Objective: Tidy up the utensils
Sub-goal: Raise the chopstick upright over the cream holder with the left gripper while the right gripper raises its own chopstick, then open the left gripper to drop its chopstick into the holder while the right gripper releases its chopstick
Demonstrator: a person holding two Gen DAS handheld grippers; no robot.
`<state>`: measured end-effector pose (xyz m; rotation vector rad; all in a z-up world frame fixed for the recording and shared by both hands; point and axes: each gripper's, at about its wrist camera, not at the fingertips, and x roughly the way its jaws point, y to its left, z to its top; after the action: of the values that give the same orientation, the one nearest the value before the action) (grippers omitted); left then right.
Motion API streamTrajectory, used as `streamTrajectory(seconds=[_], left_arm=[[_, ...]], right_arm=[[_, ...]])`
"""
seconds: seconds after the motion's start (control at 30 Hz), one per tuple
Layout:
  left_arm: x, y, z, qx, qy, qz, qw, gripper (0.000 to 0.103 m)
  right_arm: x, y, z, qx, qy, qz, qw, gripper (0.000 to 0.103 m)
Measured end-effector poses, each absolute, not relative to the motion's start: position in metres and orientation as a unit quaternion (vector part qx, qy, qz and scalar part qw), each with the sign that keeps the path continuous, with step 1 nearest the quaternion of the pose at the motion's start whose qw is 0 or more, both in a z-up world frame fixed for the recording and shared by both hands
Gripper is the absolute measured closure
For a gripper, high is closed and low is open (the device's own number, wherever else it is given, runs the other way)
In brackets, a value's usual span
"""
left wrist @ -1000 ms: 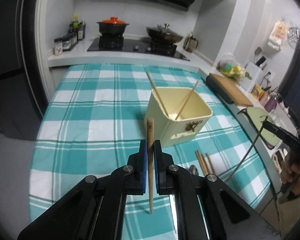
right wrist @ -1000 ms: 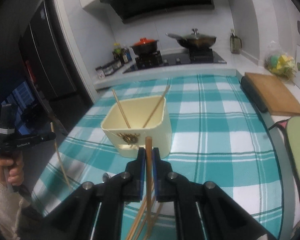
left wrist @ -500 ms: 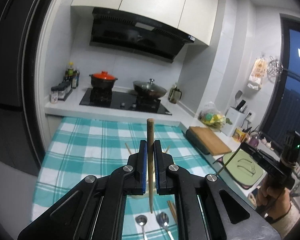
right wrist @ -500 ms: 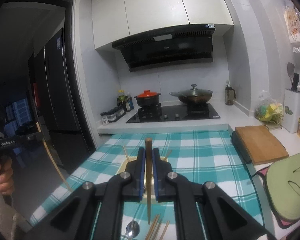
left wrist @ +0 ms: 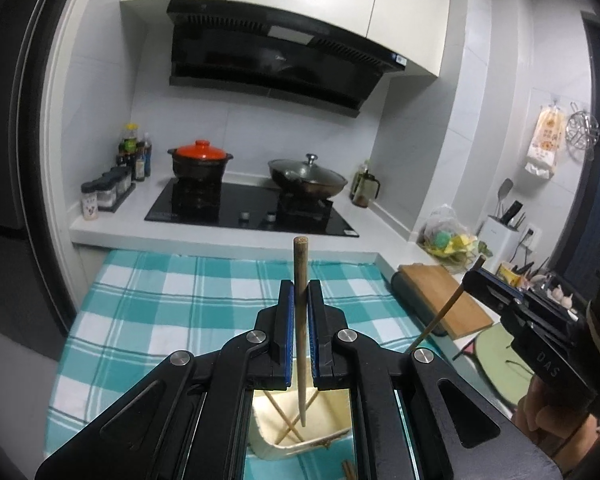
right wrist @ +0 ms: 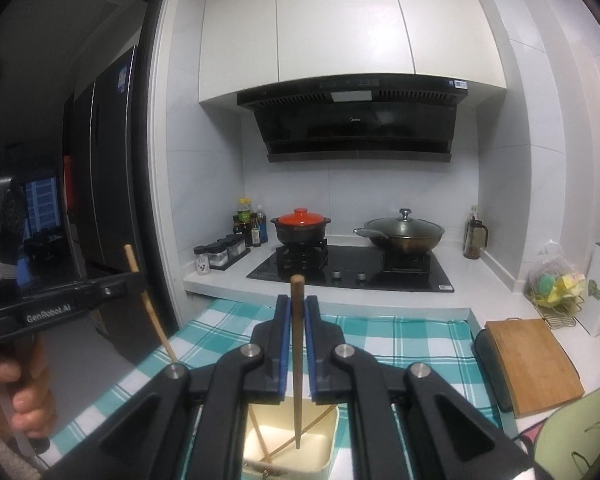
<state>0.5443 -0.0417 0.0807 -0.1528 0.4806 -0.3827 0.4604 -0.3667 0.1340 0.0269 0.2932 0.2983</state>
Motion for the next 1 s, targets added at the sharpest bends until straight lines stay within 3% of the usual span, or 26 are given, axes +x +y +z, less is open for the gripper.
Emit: streamTrajectory(seconds=[0.43,0.73,0.8,0.93,1.0], left_arm=[[0.613,-0.076,-0.012,-0.04,0.356,-0.166,0.919,0.099],[0.621,-0.088,-0.03,-0.017,0.383,-0.166,0.908,0.097],[0.616,-0.083,-0.024,-0.021,0.377,-0.171,0.91,0.089],[0.586,-0.065,-0.008,-0.013,0.361,-0.174,0.916,0.046],[0.559,-0.055,-0.002,0.01,0.349,-0.184,0.919,0.037]], right_arm=[[0.55,-0.351,0.037,0.039,0.297,0.166,0.939,0.096],[0.575,-0.348,0.004,0.078,0.35,0.18,0.916,0.095],[0.576,-0.349,0.004,0.091,0.351,0.179,0.914,0.095],[0.568,-0.35,0.011,0.089,0.35,0.18,0.915,0.095],[0.554,-0.355,0.018,0.076,0.346,0.177,0.918,0.091]])
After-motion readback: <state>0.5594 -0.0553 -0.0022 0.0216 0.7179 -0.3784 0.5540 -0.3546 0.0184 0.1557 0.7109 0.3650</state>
